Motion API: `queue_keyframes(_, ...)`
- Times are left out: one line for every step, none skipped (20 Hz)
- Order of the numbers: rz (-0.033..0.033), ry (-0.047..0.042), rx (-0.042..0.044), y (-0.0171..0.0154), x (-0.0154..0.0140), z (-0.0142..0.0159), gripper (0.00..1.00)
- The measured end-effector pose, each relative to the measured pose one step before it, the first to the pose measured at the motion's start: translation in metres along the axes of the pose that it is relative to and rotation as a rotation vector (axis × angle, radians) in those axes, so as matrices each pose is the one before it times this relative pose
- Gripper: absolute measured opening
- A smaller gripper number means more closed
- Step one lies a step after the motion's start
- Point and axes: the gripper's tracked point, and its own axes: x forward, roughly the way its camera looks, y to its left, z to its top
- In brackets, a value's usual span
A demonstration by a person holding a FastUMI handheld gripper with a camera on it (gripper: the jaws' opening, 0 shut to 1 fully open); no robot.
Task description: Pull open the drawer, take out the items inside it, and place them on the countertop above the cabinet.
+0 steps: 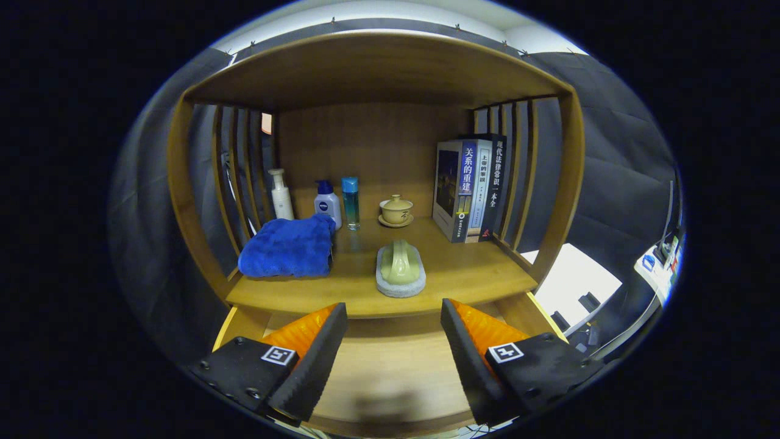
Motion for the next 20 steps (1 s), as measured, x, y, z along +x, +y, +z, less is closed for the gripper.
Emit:
queue_keyframes(-0.00096,-0.01758,-0.00738,-0.00068,-0.00771,-0.00342,0.99)
queue_keyframes(-0.00467,-0.01307,-0.01062,-0.00238,-0.0086,-0.00551,0.99)
queue_keyframes(-0.00533,-0.00785,-0.00888,-0.00136,-0.00724,-0.0062,0.99)
queue_keyframes(-0.00485,-0.00199,-0.00199,-0.00113,-0.00819,-0.00823,0.99)
queue_keyframes(0.00132,-0.00029,0.00273,0.00027,-0.0064,-0.00781,0.99)
queue_keyframes(-0.00121,0.00008,0.00616,0.00076,-0.00672,-0.00729,0.99)
queue_keyframes(-0.00077,0.00093,0.00669,-0.0004,-0.00578,-0.00732,0.99)
queue_keyframes(-0.00284,0.00104,0.00593,-0.00168,-0.00524,-0.00776,0.99)
queue_keyframes(-0.00487,0.00078,0.00344,-0.00201,-0.0054,-0.00735,0.99)
queue_keyframes(-0.0029,0.00413,0.00256,-0.00138,-0.00408,-0.0071,0.99)
queue_keyframes(-0.00055,0.00449,0.0041,-0.00008,-0.00472,-0.00699,0.99)
queue_keyframes(0.00153,0.00228,0.00347,-0.0006,-0.00371,-0.00669,0.99)
queue_keyframes(0.0014,-0.00105,0.00004,-0.00019,-0.00229,-0.00523,0.99)
queue_keyframes(-0.00196,-0.0002,-0.00089,-0.00108,-0.00423,-0.00579,0.99)
queue_keyframes(0.0029,-0.00252,-0.00074,0.00025,-0.00309,-0.00442,0.99)
queue_keyframes(-0.00112,-0.00303,-0.00161,-0.00085,-0.00306,-0.00457,0.99)
queue_keyframes(-0.00009,0.00032,-0.00718,-0.00001,-0.00323,-0.00559,0.99)
queue_keyframes(0.00234,-0.00227,-0.00788,0.00079,-0.00215,-0.00408,0.99)
queue_keyframes(0.0032,0.00152,-0.00438,0.00051,-0.00111,-0.00443,0.99)
queue_keyframes(0.00166,0.00728,-0.0011,0.00028,-0.00114,-0.00626,0.99)
